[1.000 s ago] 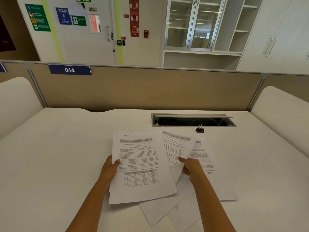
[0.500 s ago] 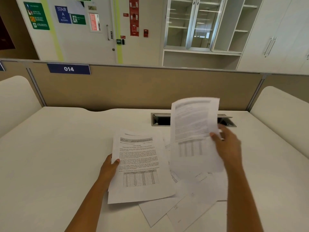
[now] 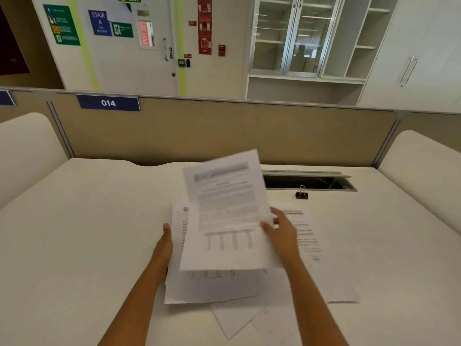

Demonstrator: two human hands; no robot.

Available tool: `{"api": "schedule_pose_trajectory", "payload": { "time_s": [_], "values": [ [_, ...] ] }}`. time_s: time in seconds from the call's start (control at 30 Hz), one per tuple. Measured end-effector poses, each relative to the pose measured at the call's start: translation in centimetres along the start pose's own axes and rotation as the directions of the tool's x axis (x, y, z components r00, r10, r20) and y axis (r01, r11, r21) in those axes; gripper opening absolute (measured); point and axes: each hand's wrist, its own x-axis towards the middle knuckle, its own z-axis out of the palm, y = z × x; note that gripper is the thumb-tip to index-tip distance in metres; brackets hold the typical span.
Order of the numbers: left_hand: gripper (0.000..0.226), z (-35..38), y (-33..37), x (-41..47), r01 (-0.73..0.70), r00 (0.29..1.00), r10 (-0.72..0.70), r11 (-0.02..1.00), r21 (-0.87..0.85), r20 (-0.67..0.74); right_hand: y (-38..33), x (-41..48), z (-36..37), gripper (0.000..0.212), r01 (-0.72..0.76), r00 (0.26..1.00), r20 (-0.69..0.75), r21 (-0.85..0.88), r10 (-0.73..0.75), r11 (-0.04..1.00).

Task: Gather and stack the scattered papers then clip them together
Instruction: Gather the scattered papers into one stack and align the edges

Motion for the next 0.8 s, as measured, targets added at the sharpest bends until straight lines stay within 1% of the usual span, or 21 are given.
{"api": "schedule_pose_trajectory", "payload": {
  "time_s": [0.07,0.1,0.13,0.2,0.27,0.33,0.4,0.47,0.53,0.6,0.63,0.7,0.8],
  "values": [
    [0.091,-0.2,0.0,0.7,0.064,0.998,-0.063,0.998,0.028,-0.025,1.4,-0.4,2.0,0.049,-0.042,0.998,0.041,-0.088,0.046,0.995],
    [0.09,-0.2,0.1,0.7,0.06,0.998,-0.059,0.998,0.034,-0.027,2.0,-0.5,2.9,0.051,-0.048,0.997,0.059,-0.143,0.057,0.989],
    [0.085,-0.1,0.0,0.6,0.038,0.999,-0.037,0.998,0.048,-0.027,2.5,-0.8,3.6,0.053,-0.042,0.996,0.074,-0.203,0.059,0.978],
    [0.073,0.2,-0.1,0.2,-0.042,0.999,0.045,0.989,0.141,-0.016,3.3,-1.3,4.8,0.054,-0.006,0.994,0.102,-0.333,0.043,0.943],
    [0.054,0.4,-0.4,-0.1,-0.101,0.994,0.108,0.978,0.18,-0.031,3.7,-1.6,5.4,0.053,0.038,0.992,0.128,-0.413,0.017,0.91],
    [0.044,0.5,-0.7,0.0,-0.125,0.99,0.136,0.974,0.189,-0.043,3.8,-1.5,5.5,0.054,0.049,0.989,0.147,-0.436,0.017,0.898],
    [0.042,0.4,-0.7,0.1,-0.143,0.987,0.153,0.974,0.178,-0.044,4.1,-1.1,5.2,0.056,0.031,0.99,0.136,-0.427,0.03,0.904],
    [0.043,0.3,-0.5,-0.3,-0.173,0.983,0.179,0.975,0.138,-0.034,4.4,-0.6,4.5,0.061,-0.046,0.99,0.11,-0.327,0.086,0.944],
    [0.042,0.1,-0.3,-0.8,-0.205,0.979,0.206,0.975,0.081,-0.004,4.7,-0.2,3.5,0.068,-0.135,0.982,0.114,-0.132,0.151,0.982],
    [0.041,0.1,0.1,-1.5,-0.243,0.969,0.24,0.969,0.048,0.053,4.4,-0.2,2.6,0.068,-0.186,0.972,0.157,0.054,0.176,0.981],
    [0.039,0.3,0.4,-1.8,-0.259,0.964,0.256,0.965,0.035,0.076,4.3,-0.2,2.2,0.064,-0.186,0.971,0.176,0.127,0.162,0.974],
    [0.037,0.9,1.3,-2.5,-0.302,0.949,0.301,0.953,-0.002,0.093,3.8,-0.4,1.6,0.048,-0.127,0.977,0.198,0.222,0.083,0.967],
    [0.031,2.3,3.3,-3.7,-0.413,0.906,0.418,0.907,-0.082,0.061,2.0,-0.8,0.8,0.033,-0.026,0.989,0.143,0.369,-0.029,0.929]
  ]
}}
